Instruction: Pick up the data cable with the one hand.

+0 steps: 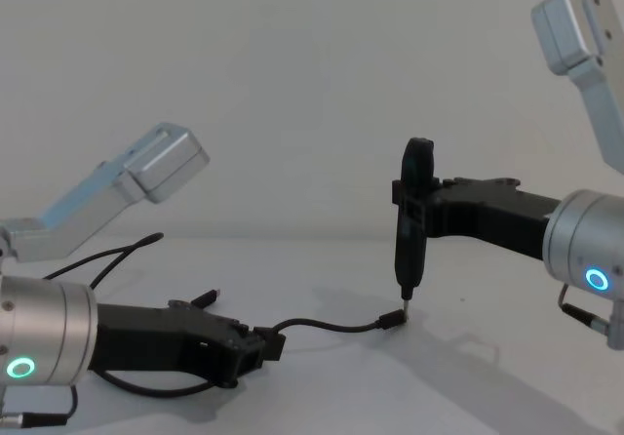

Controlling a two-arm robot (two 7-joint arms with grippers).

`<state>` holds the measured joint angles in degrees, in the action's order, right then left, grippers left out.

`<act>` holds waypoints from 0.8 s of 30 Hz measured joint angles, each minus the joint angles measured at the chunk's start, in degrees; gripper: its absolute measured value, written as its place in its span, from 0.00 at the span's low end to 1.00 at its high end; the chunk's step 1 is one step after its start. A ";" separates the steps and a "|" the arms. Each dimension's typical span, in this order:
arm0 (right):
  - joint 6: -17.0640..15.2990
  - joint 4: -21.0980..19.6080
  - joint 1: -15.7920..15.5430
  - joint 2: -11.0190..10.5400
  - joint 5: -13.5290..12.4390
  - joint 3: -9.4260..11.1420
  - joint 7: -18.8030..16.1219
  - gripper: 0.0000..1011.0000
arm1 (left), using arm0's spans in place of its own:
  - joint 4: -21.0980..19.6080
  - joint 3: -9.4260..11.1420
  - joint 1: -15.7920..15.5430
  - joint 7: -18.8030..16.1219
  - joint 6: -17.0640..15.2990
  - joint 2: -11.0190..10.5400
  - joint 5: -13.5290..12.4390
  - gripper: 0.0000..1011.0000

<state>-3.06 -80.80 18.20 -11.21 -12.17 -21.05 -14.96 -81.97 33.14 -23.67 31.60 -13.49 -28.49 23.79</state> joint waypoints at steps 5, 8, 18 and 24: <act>0.19 0.41 0.39 0.14 0.22 0.14 -0.50 0.27 | 0.01 0.00 0.00 0.00 0.00 0.00 0.00 0.05; 0.24 0.72 0.56 0.22 0.34 0.24 -0.78 0.27 | 0.00 0.00 0.00 0.00 0.00 0.00 0.00 0.05; 0.48 1.68 1.10 0.44 0.81 0.48 -1.53 0.27 | 0.00 0.00 0.00 0.00 0.00 0.00 0.00 0.05; 0.67 2.33 1.45 0.53 1.10 0.51 -1.94 0.27 | 0.00 0.00 0.00 0.00 0.00 0.00 0.00 0.05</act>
<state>-2.39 -78.47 19.65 -10.68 -11.06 -20.54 -16.90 -81.97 33.14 -23.67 31.60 -13.49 -28.49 23.79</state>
